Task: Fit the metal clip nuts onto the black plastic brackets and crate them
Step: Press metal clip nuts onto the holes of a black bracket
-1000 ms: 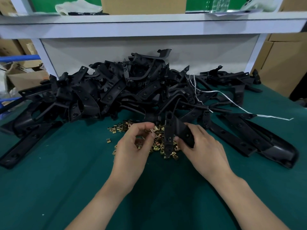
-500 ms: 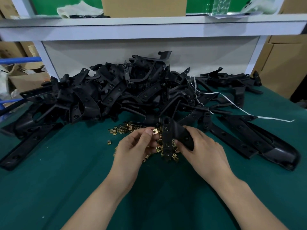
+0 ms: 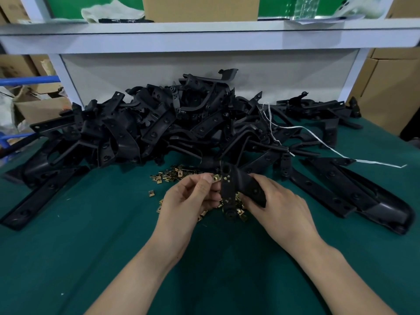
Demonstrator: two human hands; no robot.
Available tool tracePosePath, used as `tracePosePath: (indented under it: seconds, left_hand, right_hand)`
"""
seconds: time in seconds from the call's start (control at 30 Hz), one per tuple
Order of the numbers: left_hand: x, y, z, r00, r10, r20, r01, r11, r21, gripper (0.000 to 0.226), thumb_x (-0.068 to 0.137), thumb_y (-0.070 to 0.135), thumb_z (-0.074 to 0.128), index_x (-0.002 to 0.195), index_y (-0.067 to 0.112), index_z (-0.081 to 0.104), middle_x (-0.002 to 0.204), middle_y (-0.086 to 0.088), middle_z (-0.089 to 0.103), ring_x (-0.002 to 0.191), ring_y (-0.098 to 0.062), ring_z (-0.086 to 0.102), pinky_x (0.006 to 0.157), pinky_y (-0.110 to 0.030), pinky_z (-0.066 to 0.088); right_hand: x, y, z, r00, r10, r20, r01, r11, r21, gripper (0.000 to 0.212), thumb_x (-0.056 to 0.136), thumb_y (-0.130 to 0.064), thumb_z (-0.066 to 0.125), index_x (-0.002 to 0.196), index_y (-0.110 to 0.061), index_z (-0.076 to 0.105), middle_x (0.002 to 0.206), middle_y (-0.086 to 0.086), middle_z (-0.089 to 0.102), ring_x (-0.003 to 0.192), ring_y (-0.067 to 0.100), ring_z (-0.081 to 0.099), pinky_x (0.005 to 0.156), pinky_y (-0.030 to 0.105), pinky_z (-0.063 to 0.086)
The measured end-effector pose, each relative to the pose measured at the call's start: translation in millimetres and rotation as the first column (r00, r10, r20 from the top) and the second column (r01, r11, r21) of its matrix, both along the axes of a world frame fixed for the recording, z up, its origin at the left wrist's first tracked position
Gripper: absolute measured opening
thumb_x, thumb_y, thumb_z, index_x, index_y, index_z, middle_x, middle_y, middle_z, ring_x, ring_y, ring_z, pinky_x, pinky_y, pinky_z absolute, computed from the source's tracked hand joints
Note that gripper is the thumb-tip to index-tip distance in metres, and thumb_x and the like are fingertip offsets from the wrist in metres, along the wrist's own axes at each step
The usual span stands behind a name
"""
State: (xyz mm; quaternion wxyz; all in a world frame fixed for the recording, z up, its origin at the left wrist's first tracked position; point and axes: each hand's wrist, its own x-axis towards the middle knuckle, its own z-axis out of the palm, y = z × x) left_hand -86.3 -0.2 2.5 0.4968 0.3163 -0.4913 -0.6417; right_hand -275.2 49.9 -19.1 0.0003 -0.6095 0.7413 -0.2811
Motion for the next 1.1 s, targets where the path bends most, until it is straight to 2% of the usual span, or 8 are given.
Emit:
tracePosePath:
  seconds: [0.3, 0.43, 0.6, 0.87, 1.1]
  left_hand:
    - [1.2, -1.2, -0.7, 0.998, -0.007, 0.059, 0.008, 1.000, -0.025, 0.025, 0.086, 0.036, 0.066, 0.091, 0.013, 0.073, 0.086, -0.002, 0.074, 0.076, -0.012, 0.066, 0.072, -0.025, 0.057]
    - [1.7, -1.5, -0.1, 0.997, -0.006, 0.082, 0.008, 1.000, -0.028, 0.019, 0.085, 0.038, 0.066, 0.084, 0.022, 0.077, 0.086, -0.002, 0.074, 0.075, -0.012, 0.065, 0.072, -0.025, 0.055]
    - [7.2, -2.7, 2.5, 0.977, 0.029, 0.211, -0.001, 0.992, -0.130, 0.018, 0.096, 0.028, 0.064, 0.086, 0.016, 0.073, 0.079, 0.002, 0.074, 0.070, -0.006, 0.065, 0.065, -0.012, 0.050]
    - [17.5, -6.8, 8.4, 0.943, 0.006, 0.331, 0.063, 0.979, -0.195, 0.014, 0.097, 0.022, 0.063, 0.092, 0.015, 0.074, 0.081, 0.001, 0.075, 0.073, -0.006, 0.065, 0.075, -0.015, 0.053]
    - [21.7, -8.1, 12.1, 0.925, -0.008, 0.381, 0.102, 0.969, -0.227, 0.012, 0.097, 0.018, 0.064, 0.093, 0.012, 0.073, 0.078, 0.005, 0.074, 0.071, -0.003, 0.065, 0.072, -0.011, 0.050]
  right_hand:
    - [-0.4, 0.7, 0.3, 1.000, 0.017, -0.012, -0.017, 1.000, 0.014, 0.043, 0.091, -0.062, 0.052, 0.130, -0.047, 0.044, 0.117, -0.022, 0.063, 0.096, 0.017, 0.066, 0.069, 0.032, 0.039]
    - [-0.6, 1.2, 0.4, 0.999, 0.032, 0.003, -0.032, 0.999, 0.024, 0.044, 0.092, -0.061, 0.053, 0.132, -0.048, 0.043, 0.119, -0.022, 0.063, 0.098, 0.016, 0.065, 0.072, 0.034, 0.044]
    - [-0.8, 1.9, 1.2, 0.999, 0.039, 0.030, -0.040, 0.999, 0.025, 0.045, 0.092, -0.059, 0.056, 0.133, -0.048, 0.044, 0.121, -0.024, 0.062, 0.098, 0.013, 0.065, 0.071, 0.031, 0.040]
    - [-1.8, 1.4, 1.2, 0.999, 0.054, 0.006, -0.054, 0.996, 0.068, 0.048, 0.092, -0.061, 0.054, 0.137, -0.051, 0.040, 0.124, -0.025, 0.061, 0.103, 0.013, 0.064, 0.074, 0.033, 0.043]
    - [-3.6, 0.8, 1.5, 0.998, 0.069, 0.010, -0.069, 0.995, 0.073, 0.050, 0.090, -0.064, 0.053, 0.137, -0.052, 0.040, 0.128, -0.028, 0.060, 0.102, 0.008, 0.064, 0.073, 0.028, 0.039]
